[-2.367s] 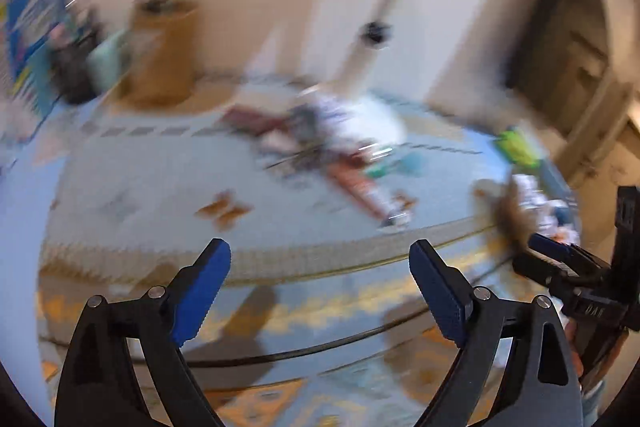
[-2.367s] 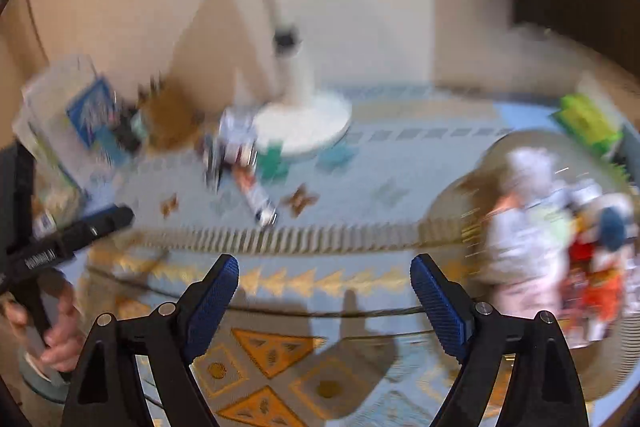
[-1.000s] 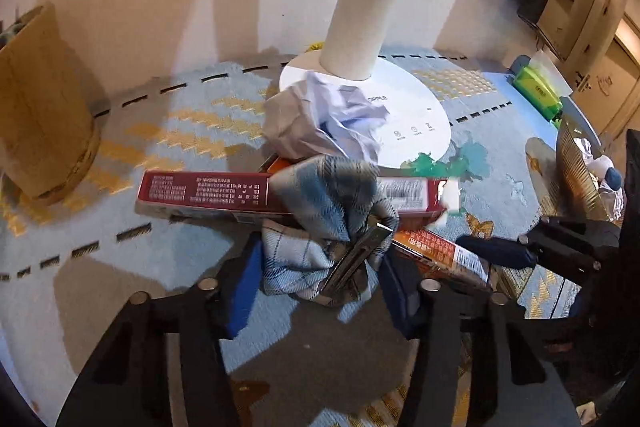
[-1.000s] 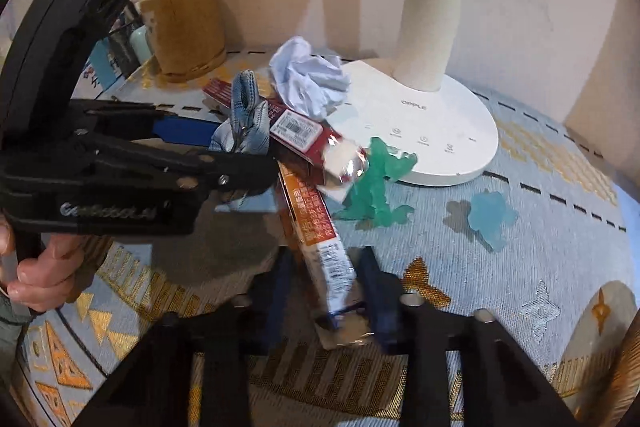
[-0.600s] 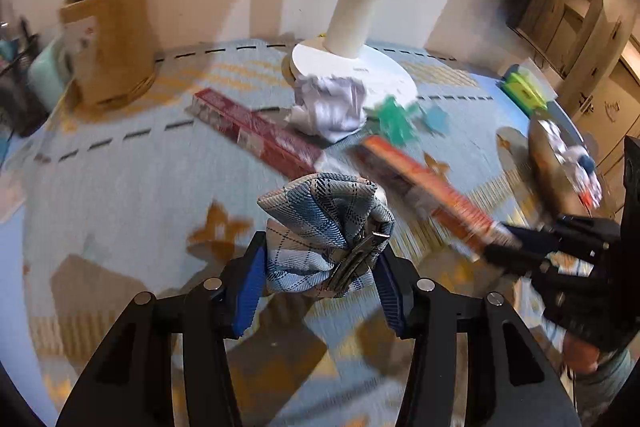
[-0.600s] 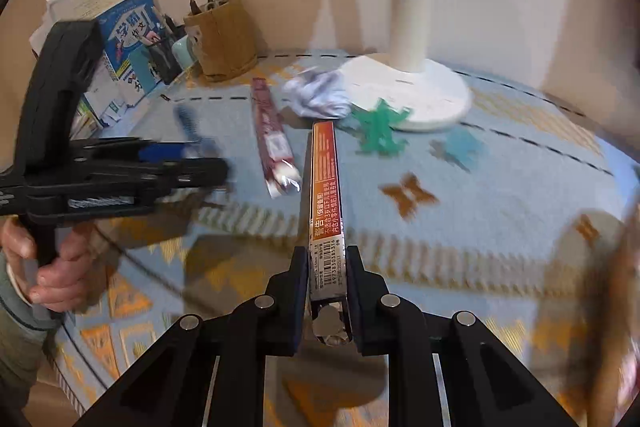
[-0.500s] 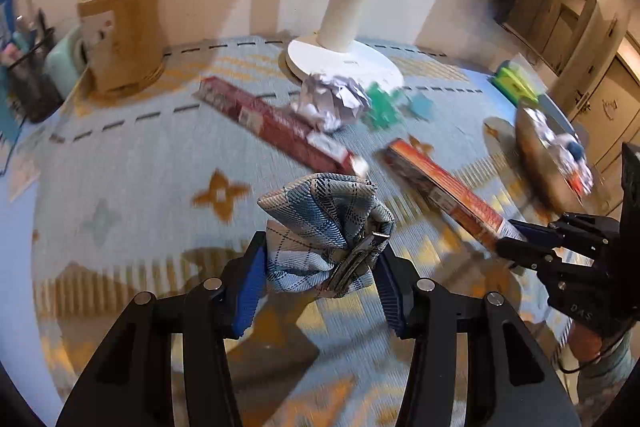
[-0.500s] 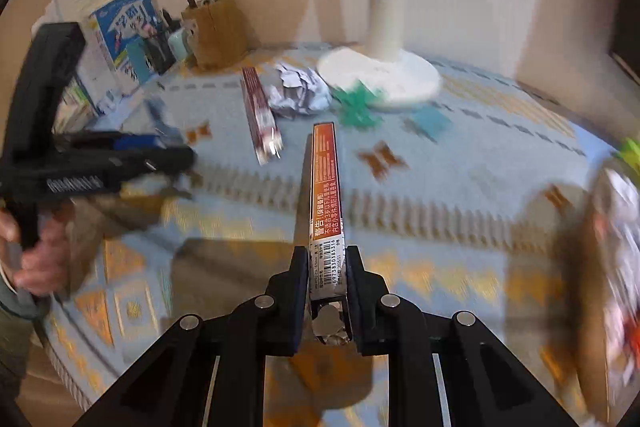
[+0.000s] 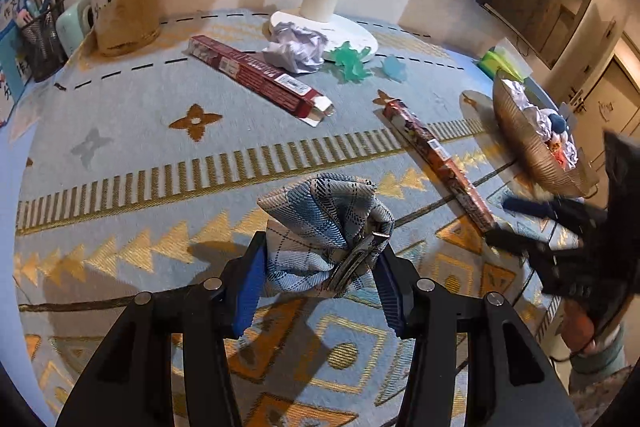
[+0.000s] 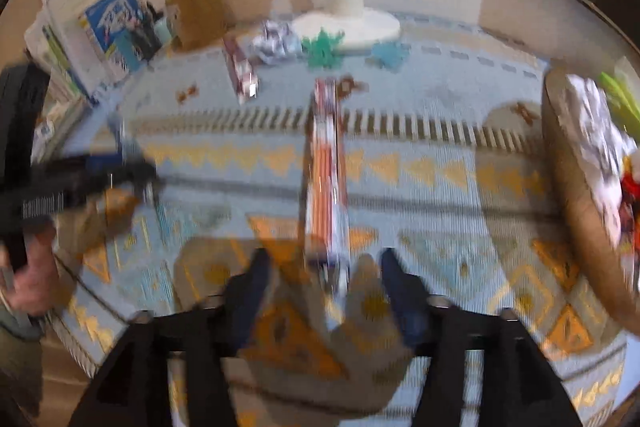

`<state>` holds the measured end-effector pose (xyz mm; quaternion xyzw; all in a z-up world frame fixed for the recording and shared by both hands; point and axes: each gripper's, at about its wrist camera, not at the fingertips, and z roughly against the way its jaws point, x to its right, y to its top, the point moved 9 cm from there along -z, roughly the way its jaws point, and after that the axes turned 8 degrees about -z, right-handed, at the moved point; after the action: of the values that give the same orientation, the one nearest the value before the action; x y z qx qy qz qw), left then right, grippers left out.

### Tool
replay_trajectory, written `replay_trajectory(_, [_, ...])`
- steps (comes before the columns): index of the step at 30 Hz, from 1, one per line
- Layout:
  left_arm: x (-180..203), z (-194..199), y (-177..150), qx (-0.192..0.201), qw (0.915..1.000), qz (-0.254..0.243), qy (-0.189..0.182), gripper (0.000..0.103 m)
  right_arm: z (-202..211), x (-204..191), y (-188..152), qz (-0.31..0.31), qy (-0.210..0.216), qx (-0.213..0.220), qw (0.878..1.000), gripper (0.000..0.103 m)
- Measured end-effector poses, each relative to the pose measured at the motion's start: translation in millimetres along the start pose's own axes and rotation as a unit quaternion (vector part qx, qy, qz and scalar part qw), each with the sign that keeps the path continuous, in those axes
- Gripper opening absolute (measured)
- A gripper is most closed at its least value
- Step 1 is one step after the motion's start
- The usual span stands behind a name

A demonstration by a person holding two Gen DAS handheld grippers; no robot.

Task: Organize objects
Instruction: 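Carry the plaid cloth and snack stick into the amber bowl and release them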

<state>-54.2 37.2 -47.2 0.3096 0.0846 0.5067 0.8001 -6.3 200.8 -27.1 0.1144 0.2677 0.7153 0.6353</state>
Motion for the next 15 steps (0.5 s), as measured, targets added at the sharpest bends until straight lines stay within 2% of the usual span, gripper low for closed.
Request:
replay_trajectory(5, [4.2, -4.4, 1.0, -0.004, 1.0, -0.005, 0.0, 0.048, -26.1, -3.7, 33.2, -0.012, -0.004, 0.0, 1.0, 0.063])
replay_trajectory(7, [5.1, -7.3, 1.4, -0.008, 0.9999, -0.007, 0.001, 0.048, -37.3, -4.2, 40.9, -0.009, -0.021, -0.003, 1.0, 0.059])
replay_trajectory(12, [8.2, -11.2, 4.3, -0.011, 0.9999, -0.01, 0.001, 0.048, -50.6, -5.7, 44.6, 0.01, -0.058, -0.01, 0.998, 0.021])
replay_trajectory(15, [12.0, -11.3, 7.2, -0.012, 0.9998, -0.013, 0.001, 0.048, -46.4, -14.9, 39.3, 0.027, -0.046, -0.012, 0.999, 0.016])
